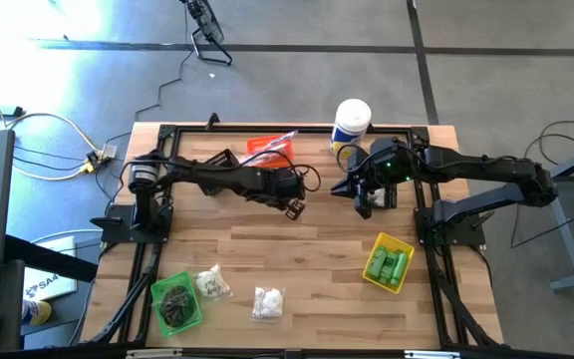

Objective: Pick & Place Travel size toiletries
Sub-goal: Put the blue razor into the left black bin

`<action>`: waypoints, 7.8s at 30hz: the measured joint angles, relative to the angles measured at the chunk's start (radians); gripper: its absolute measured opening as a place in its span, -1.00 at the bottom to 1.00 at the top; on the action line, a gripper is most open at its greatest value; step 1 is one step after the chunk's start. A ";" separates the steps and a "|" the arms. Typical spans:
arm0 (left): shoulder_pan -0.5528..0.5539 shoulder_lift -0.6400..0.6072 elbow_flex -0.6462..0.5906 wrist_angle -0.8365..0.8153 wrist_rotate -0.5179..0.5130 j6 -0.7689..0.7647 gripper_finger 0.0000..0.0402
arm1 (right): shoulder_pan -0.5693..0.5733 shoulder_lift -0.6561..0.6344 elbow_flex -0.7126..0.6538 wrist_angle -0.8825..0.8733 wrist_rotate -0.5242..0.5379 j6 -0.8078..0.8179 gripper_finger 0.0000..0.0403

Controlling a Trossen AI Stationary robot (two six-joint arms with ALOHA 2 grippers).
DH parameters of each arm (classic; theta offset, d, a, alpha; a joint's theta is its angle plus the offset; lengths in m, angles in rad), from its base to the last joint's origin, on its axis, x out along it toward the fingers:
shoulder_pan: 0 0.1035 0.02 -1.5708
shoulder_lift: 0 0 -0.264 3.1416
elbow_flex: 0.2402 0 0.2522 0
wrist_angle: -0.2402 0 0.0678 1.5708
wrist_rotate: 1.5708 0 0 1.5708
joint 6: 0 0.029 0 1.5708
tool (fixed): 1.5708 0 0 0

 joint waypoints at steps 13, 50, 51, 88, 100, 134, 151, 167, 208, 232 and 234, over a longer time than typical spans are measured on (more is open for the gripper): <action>-0.067 -0.217 0.002 -0.338 0.034 -0.079 -0.79 | -0.002 0.000 0.000 0.003 0.022 -0.053 -0.81; 0.130 -0.352 -0.257 -0.671 -0.048 -0.160 -0.99 | -0.009 -0.002 0.000 0.011 0.082 -0.076 -0.81; 0.131 -0.357 -0.261 -0.670 -0.049 -0.164 -1.00 | -0.009 -0.002 0.000 0.012 0.082 -0.076 -0.81; 0.473 -0.582 -0.242 -0.191 -0.015 0.267 -0.51 | -0.009 -0.002 0.000 0.039 0.078 0.007 -0.81; 0.685 -0.512 -0.241 -0.048 0.128 0.398 -0.01 | -0.009 -0.002 0.000 0.062 0.079 0.008 -0.81; 0.832 -0.065 -0.241 0.170 0.181 0.516 0.00 | -0.029 -0.002 0.000 0.060 0.071 0.035 -0.81; 0.847 0.006 -0.241 0.205 0.138 0.517 -0.07 | -0.029 -0.002 0.000 0.060 0.083 0.036 -0.81; 0.847 0.007 -0.241 0.207 0.133 0.517 -0.83 | -0.029 -0.002 0.000 0.060 0.081 0.037 -0.81; 0.813 -0.374 -0.242 -0.013 0.039 0.675 -0.88 | -0.029 -0.002 0.000 0.076 0.082 0.057 -0.81; 0.402 -0.487 -0.480 -0.059 -0.021 0.338 -0.88 | -0.029 -0.002 0.000 0.150 0.079 -0.045 -0.81; 0.402 -0.487 -0.517 -0.009 -0.035 0.354 -0.88 | -0.029 -0.002 0.000 0.151 0.079 -0.045 -0.81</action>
